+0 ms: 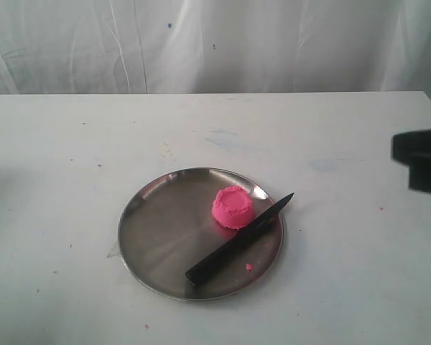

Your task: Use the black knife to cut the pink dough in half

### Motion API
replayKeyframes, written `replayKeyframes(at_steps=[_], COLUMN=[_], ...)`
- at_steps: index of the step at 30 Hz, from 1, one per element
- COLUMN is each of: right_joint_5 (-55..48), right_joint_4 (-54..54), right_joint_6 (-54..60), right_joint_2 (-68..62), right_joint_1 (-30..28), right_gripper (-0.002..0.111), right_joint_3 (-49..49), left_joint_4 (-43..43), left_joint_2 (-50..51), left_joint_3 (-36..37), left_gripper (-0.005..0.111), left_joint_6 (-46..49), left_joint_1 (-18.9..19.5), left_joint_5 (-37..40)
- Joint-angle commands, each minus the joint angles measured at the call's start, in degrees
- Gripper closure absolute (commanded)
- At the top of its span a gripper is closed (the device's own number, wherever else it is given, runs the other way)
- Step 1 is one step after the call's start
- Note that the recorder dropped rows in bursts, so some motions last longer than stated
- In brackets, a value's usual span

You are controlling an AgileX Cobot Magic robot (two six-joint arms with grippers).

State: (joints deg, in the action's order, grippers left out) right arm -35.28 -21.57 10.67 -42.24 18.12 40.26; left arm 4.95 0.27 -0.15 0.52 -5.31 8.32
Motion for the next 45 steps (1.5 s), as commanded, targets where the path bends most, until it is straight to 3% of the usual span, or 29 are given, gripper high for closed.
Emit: replayKeyframes(at_steps=[1,9,17,28,32,38,45], right_joint_5=[8.5,16.6,19.9,25.3,26.1,31.8,36.3], right_joint_4=[-17.5,-32.6,-47.0,-66.1,-78.4,-78.4,-78.4], right_joint_6=[7.3,9.2,23.1,38.2,45.3,47.2,47.0], right_joint_2=[-4.2,-14.1,-26.6,-39.8,-43.0,-45.2,-45.3], right_joint_1=[1.5,4.7,9.9,16.1,18.8,24.2,24.6], right_gripper=[0.108,0.108,0.108,0.108,0.108,0.108,0.108], right_joint_3=[-8.6,-15.0,-15.1,-9.6,-7.6,-7.0,-6.6], left_joint_4=[0.2,0.2,0.2,0.2,0.2,0.2,0.2], left_joint_2=[-0.3,-0.3,-0.3,-0.3,-0.3,-0.3,-0.3], left_joint_3=[0.2,0.2,0.2,0.2,0.2,0.2,0.2], left_gripper=[0.107,0.107,0.107,0.107,0.107,0.107,0.107], left_joint_6=[-0.5,-0.5,-0.5,-0.5,-0.5,-0.5,-0.5], left_joint_1=[0.1,0.1,0.1,0.1,0.1,0.1,0.1], left_joint_5=[0.0,0.0,0.0,0.0,0.0,0.0,0.0])
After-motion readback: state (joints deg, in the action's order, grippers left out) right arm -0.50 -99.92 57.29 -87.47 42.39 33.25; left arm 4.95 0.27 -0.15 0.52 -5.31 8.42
